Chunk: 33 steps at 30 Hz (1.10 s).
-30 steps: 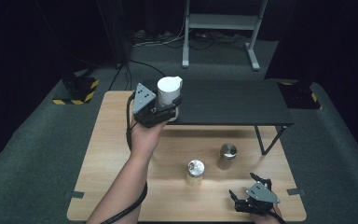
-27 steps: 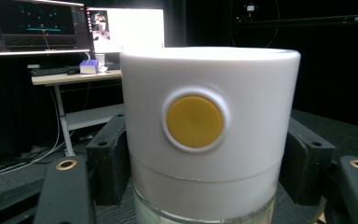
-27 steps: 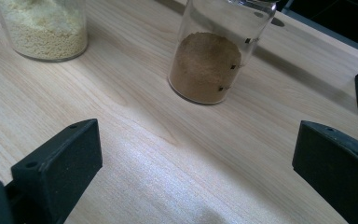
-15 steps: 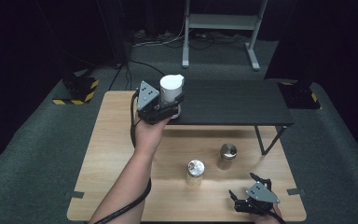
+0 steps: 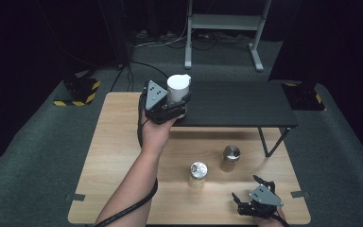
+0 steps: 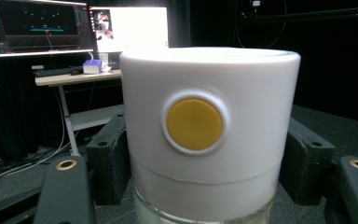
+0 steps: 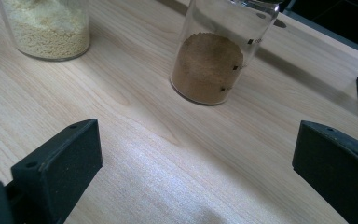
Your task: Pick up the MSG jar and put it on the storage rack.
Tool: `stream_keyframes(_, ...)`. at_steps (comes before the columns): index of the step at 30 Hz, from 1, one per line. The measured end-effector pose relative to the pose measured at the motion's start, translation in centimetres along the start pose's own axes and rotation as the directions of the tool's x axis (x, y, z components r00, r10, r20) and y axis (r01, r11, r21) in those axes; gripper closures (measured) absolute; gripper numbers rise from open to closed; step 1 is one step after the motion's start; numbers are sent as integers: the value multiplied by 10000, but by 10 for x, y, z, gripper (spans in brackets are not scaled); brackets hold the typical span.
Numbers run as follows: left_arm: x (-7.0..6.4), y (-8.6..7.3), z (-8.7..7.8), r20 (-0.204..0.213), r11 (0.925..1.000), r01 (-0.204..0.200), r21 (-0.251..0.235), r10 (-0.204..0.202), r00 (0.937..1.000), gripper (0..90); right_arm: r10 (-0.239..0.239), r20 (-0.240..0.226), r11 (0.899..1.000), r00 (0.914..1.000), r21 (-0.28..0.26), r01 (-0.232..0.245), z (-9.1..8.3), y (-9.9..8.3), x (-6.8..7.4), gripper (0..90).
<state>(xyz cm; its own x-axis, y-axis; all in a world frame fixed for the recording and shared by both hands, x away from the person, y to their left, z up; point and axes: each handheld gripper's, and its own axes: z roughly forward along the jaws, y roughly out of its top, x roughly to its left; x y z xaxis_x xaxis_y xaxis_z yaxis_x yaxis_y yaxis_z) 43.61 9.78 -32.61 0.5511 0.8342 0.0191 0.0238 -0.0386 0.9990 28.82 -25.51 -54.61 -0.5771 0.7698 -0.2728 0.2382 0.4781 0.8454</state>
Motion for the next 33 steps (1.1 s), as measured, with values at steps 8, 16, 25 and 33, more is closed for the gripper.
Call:
stream_keyframes(8,0,-2,3,-11,10000,50,-28,-50,10000,302,-34,-6,10000,10000,3,34,0,0,0,2)
stream_keyframes(16,1,-4,4,-36,10000,78,-35,-78,10000,302,59,-10,10000,10000,-19,-59,0,0,-1,2)
stream_keyframes(25,2,-5,4,-28,9999,74,-79,-74,10000,301,40,-3,10000,10000,-17,-40,0,0,0,2)
stream_keyframes(33,2,-6,2,28,9999,58,-131,-58,10000,299,120,-11,9999,9999,-89,-120,-1,0,-1,2)
